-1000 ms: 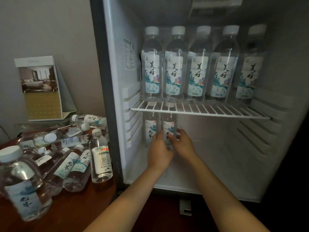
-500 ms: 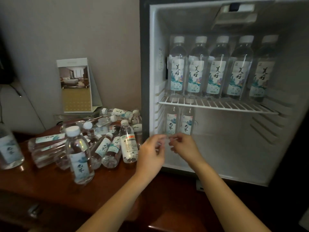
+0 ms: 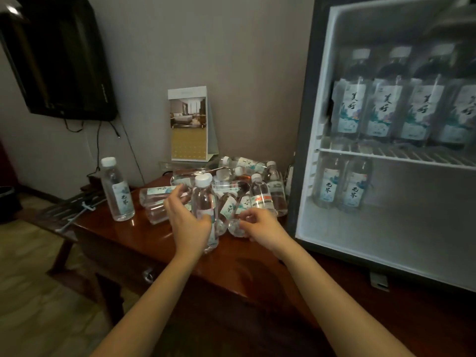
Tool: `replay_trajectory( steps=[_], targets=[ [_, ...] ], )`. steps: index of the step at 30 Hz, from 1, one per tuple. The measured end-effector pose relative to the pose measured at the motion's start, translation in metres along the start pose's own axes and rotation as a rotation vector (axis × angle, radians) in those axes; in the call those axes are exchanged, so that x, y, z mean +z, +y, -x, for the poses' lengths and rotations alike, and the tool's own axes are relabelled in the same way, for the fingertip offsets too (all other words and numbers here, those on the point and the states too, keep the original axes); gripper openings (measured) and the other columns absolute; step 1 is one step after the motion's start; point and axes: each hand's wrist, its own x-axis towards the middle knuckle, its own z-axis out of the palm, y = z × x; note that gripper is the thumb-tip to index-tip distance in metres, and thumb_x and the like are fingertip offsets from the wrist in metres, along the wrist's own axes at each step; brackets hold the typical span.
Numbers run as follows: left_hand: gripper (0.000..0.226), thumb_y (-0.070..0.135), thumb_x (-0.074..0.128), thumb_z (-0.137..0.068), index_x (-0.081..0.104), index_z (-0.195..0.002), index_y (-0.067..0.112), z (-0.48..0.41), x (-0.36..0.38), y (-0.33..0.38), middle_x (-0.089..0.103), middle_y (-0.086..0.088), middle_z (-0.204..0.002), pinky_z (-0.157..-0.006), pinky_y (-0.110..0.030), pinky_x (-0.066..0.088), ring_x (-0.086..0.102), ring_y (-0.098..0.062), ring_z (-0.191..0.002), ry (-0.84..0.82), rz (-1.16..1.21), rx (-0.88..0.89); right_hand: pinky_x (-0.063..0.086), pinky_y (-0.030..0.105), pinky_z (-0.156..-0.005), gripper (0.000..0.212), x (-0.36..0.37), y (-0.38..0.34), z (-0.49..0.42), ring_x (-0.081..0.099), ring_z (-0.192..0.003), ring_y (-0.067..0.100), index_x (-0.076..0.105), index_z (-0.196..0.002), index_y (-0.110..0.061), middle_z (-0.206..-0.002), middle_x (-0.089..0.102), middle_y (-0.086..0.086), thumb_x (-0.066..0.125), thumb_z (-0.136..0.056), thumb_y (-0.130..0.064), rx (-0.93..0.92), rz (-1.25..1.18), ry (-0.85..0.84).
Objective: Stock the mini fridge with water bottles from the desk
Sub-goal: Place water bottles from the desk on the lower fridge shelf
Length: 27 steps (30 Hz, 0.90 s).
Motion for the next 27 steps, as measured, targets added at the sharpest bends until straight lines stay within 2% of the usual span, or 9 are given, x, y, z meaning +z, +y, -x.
replay_trajectory(
  steps=[2,5,6,8,11,13,17,23,27],
  targets=[
    [0.085,-0.013,0.064,-0.071,0.024,-0.139,0.017,-0.007,0.0,-0.017,0.035,-0.006,-0.138,-0.092,-0.027,0.045,0.04,-0.019,-0.122,-0.183,0.043,-0.172,0.05,0.032,-0.087,0.04,0.016,-0.002,-0.007,0.058,-0.104,0.019,0.05,-0.129,-0.013,-0.115,0.06,0.004,0.058,-0.09,-0.017,0.007,0.011,-0.007],
    [0.082,-0.009,0.069,-0.07,0.026,-0.134,0.017,-0.003,0.002,-0.043,0.048,-0.006,-0.127,-0.073,-0.024,0.049,0.053,-0.009,-0.1,-0.467,0.101,-0.333,0.046,0.027,-0.087,0.058,0.033,-0.005,-0.015,0.054,-0.101,0.013,0.037,-0.139,-0.012,-0.119,0.058,0.005,0.061,-0.087,-0.011,0.009,-0.036,-0.03],
    [0.076,-0.007,0.072,-0.07,0.031,-0.128,0.019,-0.001,0.003,-0.053,0.052,-0.006,-0.124,-0.069,-0.023,0.05,0.055,-0.007,-0.095,-0.491,0.096,-0.346,0.045,0.025,-0.088,0.063,0.038,-0.007,-0.018,0.054,-0.103,0.011,0.034,-0.141,-0.012,-0.124,0.057,0.006,0.062,-0.086,-0.009,-0.005,-0.056,-0.053],
    [0.067,0.004,0.079,-0.068,0.037,-0.116,0.025,0.001,0.004,-0.068,0.058,-0.003,-0.118,-0.078,-0.033,0.055,0.06,-0.013,-0.098,-0.482,0.058,-0.345,0.046,0.031,-0.097,0.069,0.047,-0.004,-0.025,0.056,-0.111,0.013,0.033,-0.142,-0.016,-0.13,0.056,0.004,0.067,-0.082,-0.008,-0.038,-0.06,-0.087],
    [0.067,0.014,0.083,-0.066,0.038,-0.113,0.027,0.0,0.0,-0.075,0.058,0.007,-0.11,-0.085,-0.037,0.055,0.061,-0.014,-0.099,-0.532,0.031,-0.328,0.049,0.037,-0.097,0.065,0.056,0.0,-0.03,0.059,-0.111,0.019,0.042,-0.132,-0.015,-0.121,0.062,0.004,0.073,-0.075,-0.005,-0.049,-0.032,-0.077],
    [0.068,0.012,0.083,-0.066,0.036,-0.114,0.026,0.002,-0.002,-0.077,0.058,0.008,-0.11,-0.083,-0.034,0.056,0.061,-0.011,-0.098,-0.574,0.079,-0.321,0.052,0.034,-0.091,0.063,0.059,0.004,-0.031,0.061,-0.108,0.02,0.044,-0.126,-0.011,-0.117,0.064,0.007,0.075,-0.072,-0.001,-0.055,-0.033,-0.064],
    [0.071,0.009,0.084,-0.062,0.039,-0.113,0.026,0.003,-0.006,-0.083,0.062,0.003,-0.112,-0.083,-0.042,0.056,0.063,-0.013,-0.099,-0.586,0.094,-0.281,0.049,0.01,-0.071,0.065,0.062,0.012,-0.027,0.06,-0.098,0.01,0.044,-0.125,-0.009,-0.109,0.063,0.0,0.076,-0.07,0.003,-0.095,-0.07,-0.092],
    [0.072,0.002,0.085,-0.059,0.043,-0.113,0.025,0.0,-0.013,-0.084,0.064,-0.001,-0.111,-0.082,-0.043,0.056,0.065,-0.012,-0.099,-0.679,0.108,-0.257,0.054,0.025,-0.085,0.07,0.067,0.026,-0.021,0.063,-0.098,0.009,0.045,-0.128,-0.014,-0.11,0.065,-0.004,0.081,-0.068,-0.012,-0.103,-0.046,-0.09],
    [0.076,0.013,0.087,-0.058,0.041,-0.119,0.022,0.005,-0.018,-0.077,0.062,0.007,-0.11,-0.085,-0.04,0.055,0.062,-0.008,-0.1,-0.715,0.037,-0.198,0.052,0.018,-0.081,0.07,0.063,0.027,-0.012,0.063,-0.099,0.009,0.045,-0.127,-0.015,-0.113,0.064,-0.002,0.083,-0.067,-0.014,-0.139,-0.038,-0.085]
  ],
)
